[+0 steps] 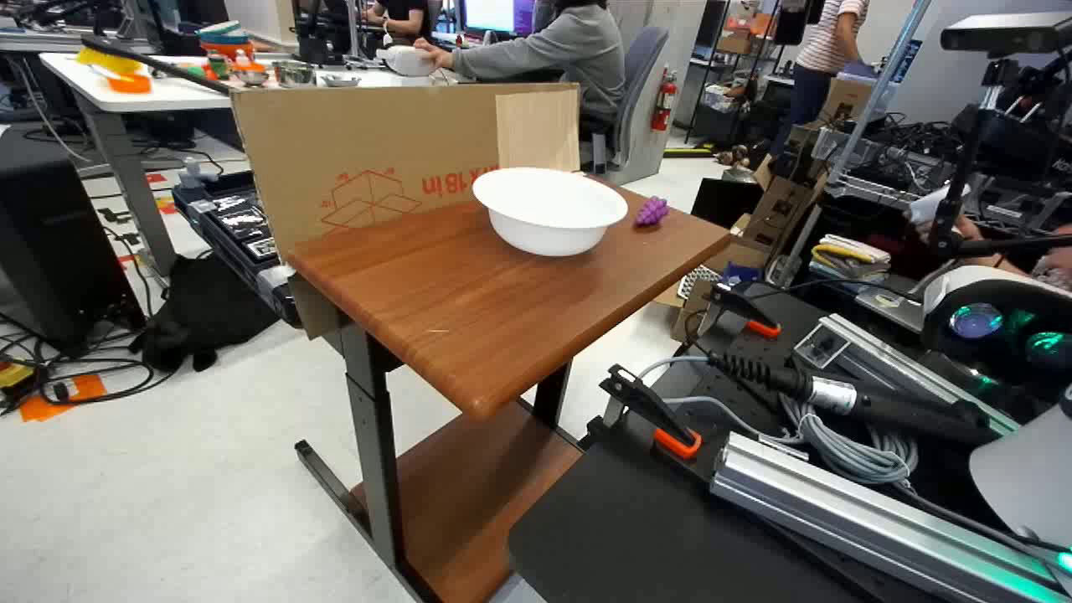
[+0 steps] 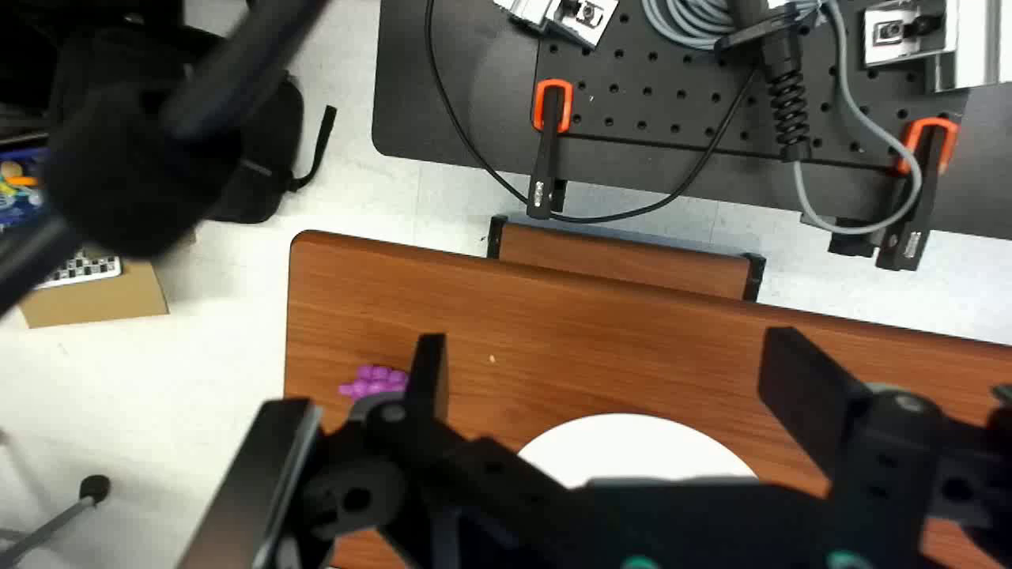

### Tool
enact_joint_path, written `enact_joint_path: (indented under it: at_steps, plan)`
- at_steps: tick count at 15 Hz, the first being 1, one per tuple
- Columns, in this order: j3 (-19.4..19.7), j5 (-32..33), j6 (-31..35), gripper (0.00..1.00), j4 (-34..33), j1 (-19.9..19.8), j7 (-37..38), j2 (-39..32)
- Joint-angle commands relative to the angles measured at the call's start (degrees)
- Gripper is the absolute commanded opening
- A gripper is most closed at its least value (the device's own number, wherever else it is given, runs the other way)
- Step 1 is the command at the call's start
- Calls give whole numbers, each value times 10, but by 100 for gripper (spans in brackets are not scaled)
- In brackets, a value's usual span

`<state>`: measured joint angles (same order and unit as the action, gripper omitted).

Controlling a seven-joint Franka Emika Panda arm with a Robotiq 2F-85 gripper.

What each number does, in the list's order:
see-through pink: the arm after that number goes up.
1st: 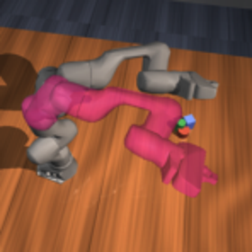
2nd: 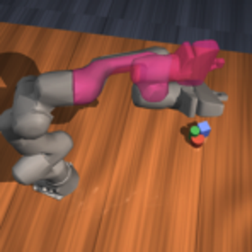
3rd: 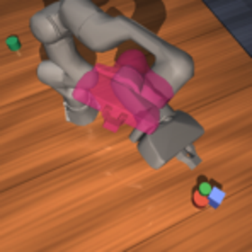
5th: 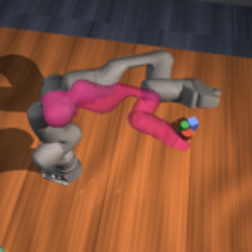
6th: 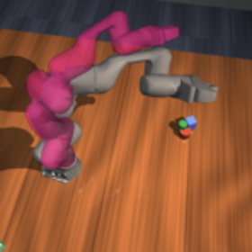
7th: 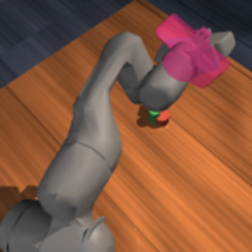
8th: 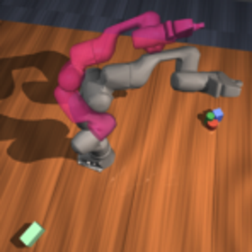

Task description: Put the purple toy in the white bowl

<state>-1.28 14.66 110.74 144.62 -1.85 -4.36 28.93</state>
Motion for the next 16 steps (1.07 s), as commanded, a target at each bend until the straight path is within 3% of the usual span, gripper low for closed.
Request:
enact_joint_path:
  at_steps: [1,16]
  plan:
    - [5,2,-2,100,-1,5,2,0]
    - [2,-1,6,100,-6,6,11,-6]
